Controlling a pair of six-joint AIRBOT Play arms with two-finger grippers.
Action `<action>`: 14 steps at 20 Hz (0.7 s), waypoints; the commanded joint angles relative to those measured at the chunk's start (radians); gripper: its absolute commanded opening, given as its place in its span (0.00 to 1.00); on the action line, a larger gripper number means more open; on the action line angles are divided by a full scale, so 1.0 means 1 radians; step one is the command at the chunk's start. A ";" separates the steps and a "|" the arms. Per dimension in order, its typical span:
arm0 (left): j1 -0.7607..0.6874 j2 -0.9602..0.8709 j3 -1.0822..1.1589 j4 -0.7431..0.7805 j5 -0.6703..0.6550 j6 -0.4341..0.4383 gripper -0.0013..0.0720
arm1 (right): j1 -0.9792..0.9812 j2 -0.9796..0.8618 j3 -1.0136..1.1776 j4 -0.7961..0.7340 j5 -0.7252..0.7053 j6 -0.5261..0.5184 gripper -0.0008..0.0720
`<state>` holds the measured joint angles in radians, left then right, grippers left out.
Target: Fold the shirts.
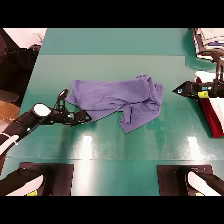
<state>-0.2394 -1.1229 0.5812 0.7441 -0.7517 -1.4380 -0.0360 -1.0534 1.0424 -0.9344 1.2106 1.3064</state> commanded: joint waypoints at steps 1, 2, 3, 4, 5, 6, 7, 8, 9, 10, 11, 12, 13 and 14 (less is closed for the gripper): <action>-0.067 -0.048 -0.011 -0.092 0.113 0.003 0.81 | 0.000 0.015 -0.005 0.001 -0.003 0.001 0.60; -0.082 -0.060 -0.010 -0.104 0.134 0.006 0.81 | 0.000 0.015 -0.005 0.001 -0.002 0.001 0.60; -0.098 -0.070 -0.010 -0.117 0.151 0.006 0.81 | 0.002 0.015 -0.005 0.001 -0.002 0.001 0.60; -0.109 -0.080 -0.010 -0.129 0.158 0.005 0.81 | 0.002 0.015 -0.005 0.001 -0.002 0.002 0.60; -0.120 -0.090 -0.008 -0.138 0.165 0.005 0.78 | 0.002 0.015 -0.005 0.001 -0.003 0.002 0.60; -0.126 -0.098 -0.007 -0.145 0.174 0.005 0.67 | 0.001 0.015 -0.005 -0.001 -0.004 0.002 0.60; -0.126 -0.102 -0.006 -0.158 0.183 0.005 0.56 | 0.001 0.014 -0.005 -0.003 -0.005 0.001 0.60; -0.126 -0.101 -0.003 -0.169 0.196 0.005 0.38 | 0.000 0.014 -0.005 -0.012 -0.005 0.001 0.60; -0.123 -0.101 0.010 -0.171 0.197 0.005 0.12 | -0.001 0.013 -0.005 -0.033 -0.005 0.001 0.61; -0.123 -0.100 0.034 -0.167 0.193 0.006 0.06 | -0.001 0.006 -0.005 -0.055 -0.002 0.001 0.61; -0.123 -0.097 0.061 -0.165 0.181 0.007 0.06 | -0.001 -0.010 -0.006 -0.064 0.010 0.001 0.65; -0.123 -0.092 0.092 -0.154 0.164 0.011 0.06 | -0.001 -0.037 -0.005 -0.061 0.029 0.001 0.71; -0.123 -0.084 0.131 -0.143 0.140 0.037 0.06 | 0.000 -0.076 -0.005 -0.059 0.044 0.001 0.79; -0.123 -0.075 0.163 -0.137 0.121 0.056 0.06 | 0.009 -0.117 -0.005 -0.061 0.046 0.000 0.81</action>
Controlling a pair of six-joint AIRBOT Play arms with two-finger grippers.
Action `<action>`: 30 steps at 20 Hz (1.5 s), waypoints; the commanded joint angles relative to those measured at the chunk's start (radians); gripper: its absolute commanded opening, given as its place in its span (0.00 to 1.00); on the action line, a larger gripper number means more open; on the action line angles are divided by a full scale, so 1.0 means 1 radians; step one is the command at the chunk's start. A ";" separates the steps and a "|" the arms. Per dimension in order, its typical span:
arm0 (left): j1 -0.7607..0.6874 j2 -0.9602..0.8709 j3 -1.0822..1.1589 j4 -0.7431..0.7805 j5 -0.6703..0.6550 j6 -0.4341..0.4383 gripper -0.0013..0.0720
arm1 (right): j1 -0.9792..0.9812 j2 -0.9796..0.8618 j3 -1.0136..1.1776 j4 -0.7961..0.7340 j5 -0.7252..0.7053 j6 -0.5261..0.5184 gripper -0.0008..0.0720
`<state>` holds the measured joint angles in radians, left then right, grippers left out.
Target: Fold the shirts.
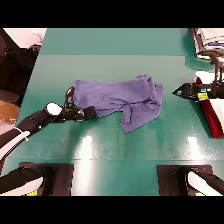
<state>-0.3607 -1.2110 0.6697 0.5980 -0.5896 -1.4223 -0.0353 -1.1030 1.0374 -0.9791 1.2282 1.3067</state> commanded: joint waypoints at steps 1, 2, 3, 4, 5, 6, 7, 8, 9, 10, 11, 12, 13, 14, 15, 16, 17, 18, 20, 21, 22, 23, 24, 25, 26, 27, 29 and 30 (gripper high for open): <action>-0.002 0.014 0.115 0.023 -0.071 0.045 0.06 | 0.022 -0.113 0.000 -0.015 0.015 -0.019 0.81; -0.002 0.017 0.148 0.046 -0.093 0.044 0.06 | 0.034 -0.151 0.000 -0.015 -0.014 -0.033 0.81; -0.002 0.019 0.176 0.070 -0.114 0.044 0.06 | 0.052 -0.190 0.000 -0.011 -0.053 -0.033 0.81; -0.002 0.019 0.199 0.084 -0.134 0.044 0.06 | 0.066 -0.225 0.000 -0.007 -0.092 -0.033 0.81; -0.002 0.019 0.212 0.090 -0.148 0.044 0.06 | 0.079 -0.257 0.000 -0.006 -0.124 -0.032 0.81; -0.002 0.019 0.221 0.099 -0.160 0.043 0.06 | 0.097 -0.287 0.000 -0.008 -0.149 -0.032 0.81; -0.002 0.019 0.221 0.102 -0.164 0.043 0.06 | 0.105 -0.312 0.000 -0.007 -0.168 -0.032 0.81; -0.002 0.019 0.221 0.107 -0.164 0.043 0.06 | 0.116 -0.334 0.000 -0.007 -0.186 -0.032 0.81; -0.002 0.019 0.221 0.108 -0.166 0.043 0.06 | 0.127 -0.350 0.000 -0.007 -0.204 -0.032 0.81; -0.002 0.019 0.220 0.108 -0.167 0.043 0.06 | 0.133 -0.361 0.000 -0.007 -0.222 -0.032 0.81; -0.002 0.019 0.221 0.108 -0.167 0.043 0.06 | 0.142 -0.370 0.000 -0.006 -0.242 -0.032 0.81; -0.002 0.019 0.221 0.108 -0.166 0.043 0.06 | 0.145 -0.375 0.000 -0.005 -0.262 -0.032 0.80; -0.002 0.019 0.221 0.108 -0.166 0.043 0.06 | 0.151 -0.375 0.000 -0.006 -0.283 -0.032 0.79; -0.002 0.019 0.221 0.108 -0.166 0.043 0.06 | 0.152 -0.375 0.004 -0.005 -0.298 -0.032 0.76; -0.002 0.019 0.221 0.108 -0.167 0.043 0.06 | 0.152 -0.375 0.017 -0.008 -0.299 -0.032 0.60; -0.002 0.019 0.221 0.108 -0.170 0.042 0.06 | 0.151 -0.374 0.036 -0.011 -0.297 -0.033 0.29; -0.002 0.021 0.221 0.108 -0.173 0.042 0.06 | 0.148 -0.372 0.060 -0.012 -0.291 -0.033 0.03; -0.002 0.027 0.224 0.109 -0.177 0.043 0.06 | 0.141 -0.364 0.084 -0.011 -0.282 -0.033 0.03; 0.028 0.058 0.266 0.138 -0.209 0.042 0.06 | 0.118 -0.324 0.159 -0.019 -0.230 -0.033 0.03; 0.058 0.084 0.300 0.156 -0.227 0.042 0.06 | 0.102 -0.296 0.199 -0.020 -0.203 -0.033 0.03; 0.100 0.122 0.344 0.173 -0.246 0.042 0.06 | 0.077 -0.258 0.245 -0.020 -0.175 -0.033 0.03; 0.148 0.164 0.394 0.183 -0.264 0.042 0.06 | 0.053 -0.217 0.289 -0.020 -0.160 -0.033 0.03; 0.192 0.203 0.448 0.191 -0.278 0.043 0.06 | 0.024 -0.173 0.343 -0.019 -0.148 -0.033 0.03; 0.235 0.241 0.513 0.203 -0.288 0.043 0.06 | -0.003 -0.132 0.393 -0.019 -0.145 -0.032 0.03; 0.270 0.275 0.575 0.214 -0.293 0.043 0.06 | -0.031 -0.090 0.448 -0.018 -0.149 -0.032 0.03; 0.301 0.307 0.636 0.219 -0.292 0.043 0.06 | -0.055 -0.051 0.497 -0.018 -0.152 -0.032 0.03; 0.350 0.352 0.766 0.220 -0.294 0.043 0.06 | -0.103 0.018 0.595 -0.017 -0.156 -0.032 0.03; 0.366 0.364 0.838 0.221 -0.296 0.043 0.06 | -0.124 0.048 0.644 -0.017 -0.155 -0.032 0.03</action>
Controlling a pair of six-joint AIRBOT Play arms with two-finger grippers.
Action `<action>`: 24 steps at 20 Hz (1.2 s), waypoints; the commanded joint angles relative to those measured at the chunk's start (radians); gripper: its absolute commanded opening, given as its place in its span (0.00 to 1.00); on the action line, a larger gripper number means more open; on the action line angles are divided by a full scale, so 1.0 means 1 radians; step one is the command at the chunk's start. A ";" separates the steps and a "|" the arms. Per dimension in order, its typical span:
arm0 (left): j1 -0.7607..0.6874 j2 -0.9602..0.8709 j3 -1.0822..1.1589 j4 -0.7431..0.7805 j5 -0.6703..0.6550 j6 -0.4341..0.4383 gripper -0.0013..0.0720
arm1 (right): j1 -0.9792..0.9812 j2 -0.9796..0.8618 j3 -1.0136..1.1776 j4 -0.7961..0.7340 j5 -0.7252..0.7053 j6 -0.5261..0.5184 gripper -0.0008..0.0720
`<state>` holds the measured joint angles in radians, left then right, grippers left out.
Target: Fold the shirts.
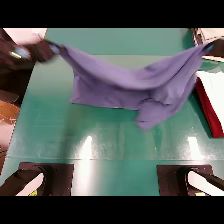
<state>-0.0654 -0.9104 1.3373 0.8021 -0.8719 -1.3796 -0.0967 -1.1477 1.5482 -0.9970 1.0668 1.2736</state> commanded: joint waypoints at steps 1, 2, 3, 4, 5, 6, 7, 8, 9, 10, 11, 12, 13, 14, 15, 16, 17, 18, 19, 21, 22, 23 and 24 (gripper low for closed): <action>0.079 0.066 0.242 0.022 -0.021 0.000 0.06 | -0.081 0.121 0.172 0.001 0.007 0.001 0.03; 0.079 0.069 0.313 0.031 -0.021 0.000 0.06 | -0.099 0.147 0.215 0.001 0.007 0.001 0.03; 0.079 0.071 0.373 0.032 -0.020 0.000 0.06 | -0.116 0.171 0.251 0.001 0.007 0.001 0.03; 0.079 0.071 0.435 0.035 -0.020 0.000 0.06 | -0.133 0.193 0.290 0.001 0.006 0.001 0.03; 0.079 0.071 0.487 0.043 -0.020 0.000 0.06 | -0.148 0.209 0.325 0.001 0.007 0.001 0.03; 0.079 0.071 0.540 0.045 -0.020 0.000 0.06 | -0.161 0.225 0.360 0.001 0.008 0.002 0.03; 0.079 0.071 0.589 0.048 -0.021 0.000 0.06 | -0.175 0.241 0.391 0.001 0.008 0.002 0.03; 0.079 0.071 0.631 0.054 -0.023 0.000 0.06 | -0.187 0.253 0.418 0.001 0.010 0.002 0.03; 0.079 0.071 0.673 0.055 -0.032 -0.001 0.06 | -0.197 0.266 0.442 0.001 0.011 0.002 0.03; 0.079 0.071 0.707 0.056 -0.049 -0.003 0.06 | -0.208 0.276 0.461 0.001 0.016 0.007 0.03; 0.079 0.071 0.733 0.056 -0.076 -0.006 0.06 | -0.217 0.284 0.476 0.002 0.026 0.017 0.03; 0.079 0.071 0.747 0.056 -0.107 -0.009 0.06 | -0.225 0.291 0.485 0.002 0.039 0.032 0.03; 0.079 0.072 0.748 0.071 -0.142 -0.010 0.06 | -0.230 0.296 0.483 0.002 0.050 0.049 0.03; 0.079 0.068 0.747 0.121 -0.182 -0.025 0.06 | -0.229 0.295 0.473 0.004 0.061 0.061 0.03; 0.079 0.064 0.726 0.196 -0.214 -0.048 0.06 | -0.229 0.291 0.456 0.010 0.080 0.081 0.03; 0.079 0.064 0.683 0.285 -0.223 -0.068 0.06 | -0.229 0.274 0.436 0.011 0.117 0.109 0.03; 0.079 0.064 0.618 0.377 -0.224 -0.098 0.06 | -0.223 0.240 0.421 0.011 0.176 0.148 0.03; 0.079 0.063 0.546 0.452 -0.223 -0.126 0.06 | -0.201 0.200 0.404 0.010 0.241 0.178 0.03; 0.079 0.063 0.455 0.496 -0.222 -0.140 0.06 | -0.166 0.153 0.375 0.010 0.310 0.210 0.03; 0.079 0.027 0.292 0.488 -0.238 -0.139 0.06 | -0.062 0.050 0.293 -0.003 0.404 0.230 0.03; 0.079 -0.016 0.225 0.465 -0.256 -0.138 0.06 | -0.012 -0.006 0.249 -0.003 0.428 0.229 0.03; 0.079 -0.064 0.172 0.442 -0.267 -0.129 0.06 | 0.034 -0.065 0.201 -0.003 0.433 0.229 0.03; 0.079 -0.116 0.126 0.420 -0.268 -0.127 0.06 | 0.072 -0.121 0.162 -0.002 0.422 0.229 0.03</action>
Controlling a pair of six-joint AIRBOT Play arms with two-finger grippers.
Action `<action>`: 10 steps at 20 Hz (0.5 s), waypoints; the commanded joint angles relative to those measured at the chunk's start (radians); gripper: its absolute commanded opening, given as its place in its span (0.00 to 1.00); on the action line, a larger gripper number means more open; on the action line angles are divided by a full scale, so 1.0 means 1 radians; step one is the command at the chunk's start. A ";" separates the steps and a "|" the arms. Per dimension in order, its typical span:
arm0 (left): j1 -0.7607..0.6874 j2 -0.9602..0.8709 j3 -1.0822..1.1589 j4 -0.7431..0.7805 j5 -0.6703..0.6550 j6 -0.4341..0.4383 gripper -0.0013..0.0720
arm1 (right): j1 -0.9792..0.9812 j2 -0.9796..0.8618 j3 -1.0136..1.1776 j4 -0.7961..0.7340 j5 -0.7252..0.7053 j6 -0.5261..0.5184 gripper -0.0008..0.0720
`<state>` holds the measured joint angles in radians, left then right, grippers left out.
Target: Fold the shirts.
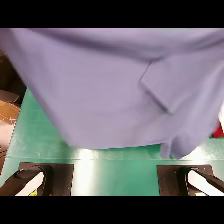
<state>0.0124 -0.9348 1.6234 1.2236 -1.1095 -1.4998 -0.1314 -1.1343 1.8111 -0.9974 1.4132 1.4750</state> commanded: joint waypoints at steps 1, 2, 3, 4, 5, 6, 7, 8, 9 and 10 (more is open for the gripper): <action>0.001 -0.155 -0.197 -0.013 -0.020 0.014 0.06 | 0.140 -0.195 -0.138 -0.002 0.044 0.028 0.03; 0.001 -0.229 -0.215 -0.028 0.007 0.045 0.06 | 0.163 -0.249 -0.169 -0.002 -0.002 0.028 0.03; 0.001 -0.298 -0.217 -0.033 0.040 0.063 0.06 | 0.180 -0.301 -0.192 -0.002 -0.055 0.027 0.03; 0.001 -0.359 -0.217 -0.036 0.088 0.084 0.06 | 0.193 -0.352 -0.208 -0.002 -0.122 0.026 0.03; 0.001 -0.416 -0.217 -0.048 0.150 0.097 0.06 | 0.198 -0.396 -0.218 -0.002 -0.189 0.025 0.03; 0.001 -0.462 -0.217 -0.077 0.209 0.097 0.06 | 0.198 -0.436 -0.214 0.000 -0.241 0.024 0.03; 0.001 -0.498 -0.217 -0.103 0.260 0.097 0.06 | 0.198 -0.477 -0.199 0.002 -0.285 0.024 0.03; 0.001 -0.528 -0.217 -0.127 0.301 0.093 0.06 | 0.198 -0.512 -0.179 0.002 -0.312 0.024 0.03; 0.001 -0.548 -0.217 -0.151 0.327 0.093 0.06 | 0.198 -0.544 -0.154 0.001 -0.328 0.024 0.03; 0.001 -0.561 -0.217 -0.166 0.332 0.093 0.06 | 0.195 -0.571 -0.128 0.002 -0.339 0.025 0.03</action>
<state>0.0124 -1.4132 1.4155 1.1229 -0.8776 -1.4166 0.0563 -1.6070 1.6489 -0.9962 1.1690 1.4986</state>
